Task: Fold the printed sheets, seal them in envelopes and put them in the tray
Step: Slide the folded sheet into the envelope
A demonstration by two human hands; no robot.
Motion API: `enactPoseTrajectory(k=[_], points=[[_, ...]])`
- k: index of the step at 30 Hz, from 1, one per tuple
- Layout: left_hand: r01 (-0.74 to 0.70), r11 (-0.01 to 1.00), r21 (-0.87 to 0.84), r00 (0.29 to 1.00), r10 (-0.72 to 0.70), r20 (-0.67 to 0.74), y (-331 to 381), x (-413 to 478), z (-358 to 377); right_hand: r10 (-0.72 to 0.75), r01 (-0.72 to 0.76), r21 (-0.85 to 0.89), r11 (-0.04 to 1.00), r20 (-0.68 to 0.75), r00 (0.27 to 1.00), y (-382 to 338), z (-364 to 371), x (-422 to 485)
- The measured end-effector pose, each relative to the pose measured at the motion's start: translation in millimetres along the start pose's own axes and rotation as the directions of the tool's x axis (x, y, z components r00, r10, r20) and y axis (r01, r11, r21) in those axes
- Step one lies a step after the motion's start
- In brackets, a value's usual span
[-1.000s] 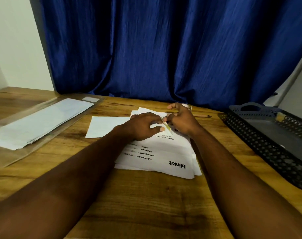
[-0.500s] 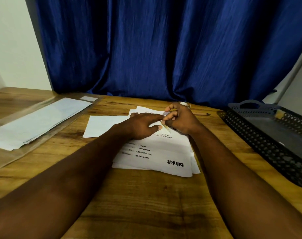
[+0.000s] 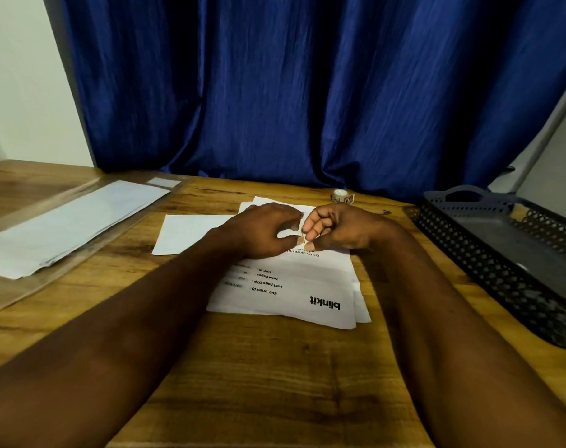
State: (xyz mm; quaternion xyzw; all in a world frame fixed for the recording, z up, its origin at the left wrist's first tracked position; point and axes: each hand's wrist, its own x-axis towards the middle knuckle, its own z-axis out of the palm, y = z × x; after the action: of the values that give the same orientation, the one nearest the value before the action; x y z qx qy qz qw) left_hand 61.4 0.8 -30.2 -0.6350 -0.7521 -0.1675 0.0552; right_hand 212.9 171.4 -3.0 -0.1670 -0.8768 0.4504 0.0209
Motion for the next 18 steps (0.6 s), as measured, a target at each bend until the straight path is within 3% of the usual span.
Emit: enactPoseTrajectory(k=[7,18], points=[[-0.102,0.994,-0.031,0.995,0.103,0.019,12.9,-1.4,-10.5,0.080,-0.079,0.010,0.997,-0.139,0.987,3.9,0.0,3.9],[-0.050,0.989,0.141,0.999,0.050,-0.002,22.3,0.9,-16.8,0.079,-0.063,0.120,0.991,-0.133,0.988,5.6,2.0,-0.7]])
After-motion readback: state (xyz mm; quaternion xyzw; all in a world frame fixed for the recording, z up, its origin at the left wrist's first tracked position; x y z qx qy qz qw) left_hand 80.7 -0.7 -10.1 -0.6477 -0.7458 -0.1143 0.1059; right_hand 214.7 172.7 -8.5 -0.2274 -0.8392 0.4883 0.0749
